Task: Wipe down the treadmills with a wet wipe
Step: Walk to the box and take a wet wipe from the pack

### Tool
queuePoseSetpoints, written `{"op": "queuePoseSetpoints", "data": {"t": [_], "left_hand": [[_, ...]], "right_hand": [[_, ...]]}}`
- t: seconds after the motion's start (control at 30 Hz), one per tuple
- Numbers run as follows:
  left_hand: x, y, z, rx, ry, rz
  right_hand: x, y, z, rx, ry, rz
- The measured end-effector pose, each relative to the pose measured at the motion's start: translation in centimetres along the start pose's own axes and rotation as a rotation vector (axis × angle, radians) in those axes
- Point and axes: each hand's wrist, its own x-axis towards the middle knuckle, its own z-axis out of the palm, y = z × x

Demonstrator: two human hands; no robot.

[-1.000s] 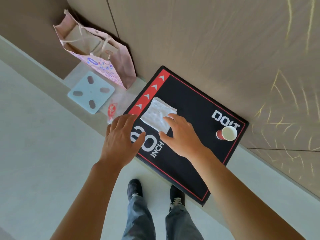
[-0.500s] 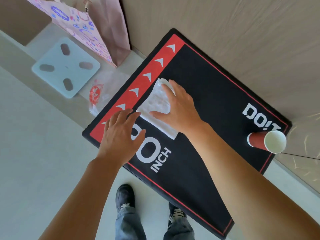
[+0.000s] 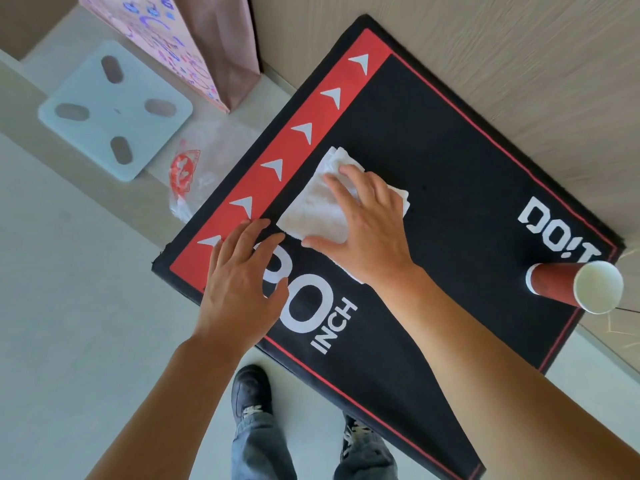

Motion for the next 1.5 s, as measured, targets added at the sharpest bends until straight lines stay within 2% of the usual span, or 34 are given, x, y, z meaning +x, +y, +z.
{"op": "queuePoseSetpoints", "data": {"t": [0.33,0.47,0.6,0.7,0.97,1.1,1.3,1.5], "left_hand": [[-1.5,0.5,-0.4,-0.014,-0.023,-0.023],[-3.8,2.1,-1.2,-0.049,-0.059,-0.056],[-6.3,3.8,-3.4,-0.038,-0.080,-0.067],[-7.9,5.5,-5.9,-0.035,-0.083,-0.080],[-12.3,13.0,-14.9,-0.029,0.016,-0.054],[-15.2,17.6,-20.4,-0.035,0.085,-0.056],[-23.0,23.7,-28.3,-0.076,0.210,-0.164],[-32.4,27.6,-34.0,-0.094,0.327,-0.315]], "right_hand": [[-4.7,-2.8,1.4,-0.111,0.050,0.100],[-7.3,-3.7,1.1,-0.048,-0.011,0.139],[-9.8,-4.5,-1.7,0.017,-0.176,0.223],[-11.8,-4.9,-5.0,0.094,-0.242,0.337],[-15.9,-6.1,-17.4,0.204,-0.136,0.397],[-17.2,-7.3,-24.9,0.263,-0.067,0.356],[-20.0,-10.9,-35.8,0.336,-0.090,0.219],[-22.9,-14.7,-43.5,0.382,-0.121,0.045]]}}
